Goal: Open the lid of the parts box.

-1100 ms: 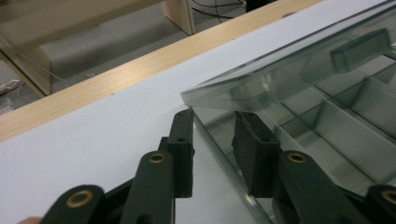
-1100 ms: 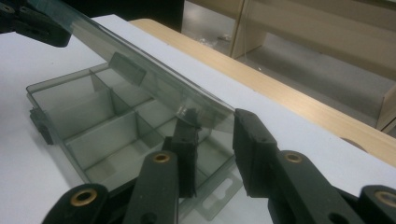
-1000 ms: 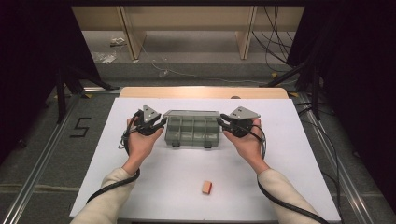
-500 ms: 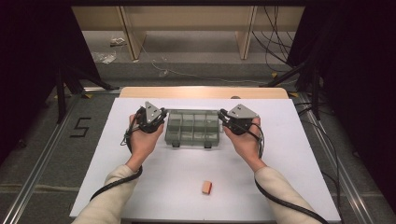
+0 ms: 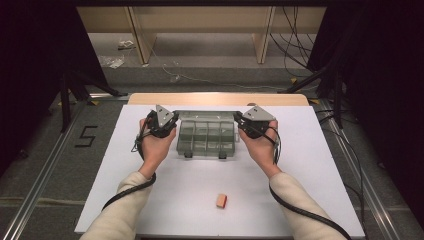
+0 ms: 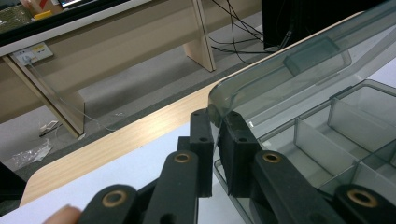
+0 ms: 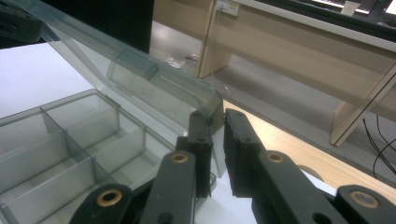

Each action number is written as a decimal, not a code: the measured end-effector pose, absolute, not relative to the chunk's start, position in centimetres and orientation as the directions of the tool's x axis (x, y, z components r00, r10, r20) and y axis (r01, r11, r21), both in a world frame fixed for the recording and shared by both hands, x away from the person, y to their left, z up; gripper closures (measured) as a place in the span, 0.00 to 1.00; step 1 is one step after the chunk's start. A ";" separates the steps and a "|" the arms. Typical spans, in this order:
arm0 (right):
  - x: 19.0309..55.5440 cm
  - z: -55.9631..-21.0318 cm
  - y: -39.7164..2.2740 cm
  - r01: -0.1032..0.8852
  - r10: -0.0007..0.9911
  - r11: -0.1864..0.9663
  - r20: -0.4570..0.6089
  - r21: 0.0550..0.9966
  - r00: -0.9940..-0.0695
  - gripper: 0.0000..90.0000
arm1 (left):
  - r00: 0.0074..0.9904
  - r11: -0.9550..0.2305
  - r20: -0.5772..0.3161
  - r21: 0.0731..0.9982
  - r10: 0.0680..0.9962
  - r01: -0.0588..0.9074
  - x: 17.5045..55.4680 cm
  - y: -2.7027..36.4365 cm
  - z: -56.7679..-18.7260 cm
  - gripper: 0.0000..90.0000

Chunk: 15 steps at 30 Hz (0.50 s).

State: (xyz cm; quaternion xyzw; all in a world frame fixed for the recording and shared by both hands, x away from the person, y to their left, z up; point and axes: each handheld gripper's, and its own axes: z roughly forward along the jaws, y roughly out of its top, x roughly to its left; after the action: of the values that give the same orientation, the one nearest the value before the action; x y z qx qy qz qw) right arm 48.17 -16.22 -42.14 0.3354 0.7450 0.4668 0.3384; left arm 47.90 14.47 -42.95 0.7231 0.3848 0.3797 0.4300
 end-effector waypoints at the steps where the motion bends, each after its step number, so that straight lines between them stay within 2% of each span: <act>1: 48.2 -42.1 -16.2 0.184 0.816 0.339 -0.191 0.923 -0.546 0.92 | 0.416 -0.333 0.217 0.914 0.883 0.231 47.9 14.5 -42.9 0.92; 15: 49.1 -41.6 -16.1 0.195 0.820 0.338 -0.186 0.921 -0.542 0.92 | 0.427 -0.316 0.196 0.920 0.883 0.232 49.1 14.7 -42.2 0.93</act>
State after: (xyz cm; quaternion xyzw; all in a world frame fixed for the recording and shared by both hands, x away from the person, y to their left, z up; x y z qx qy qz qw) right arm 49.11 -16.12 -41.64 0.3404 0.7455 0.4637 0.3367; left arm 49.09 14.75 -42.20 0.7216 0.3863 0.3708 0.4389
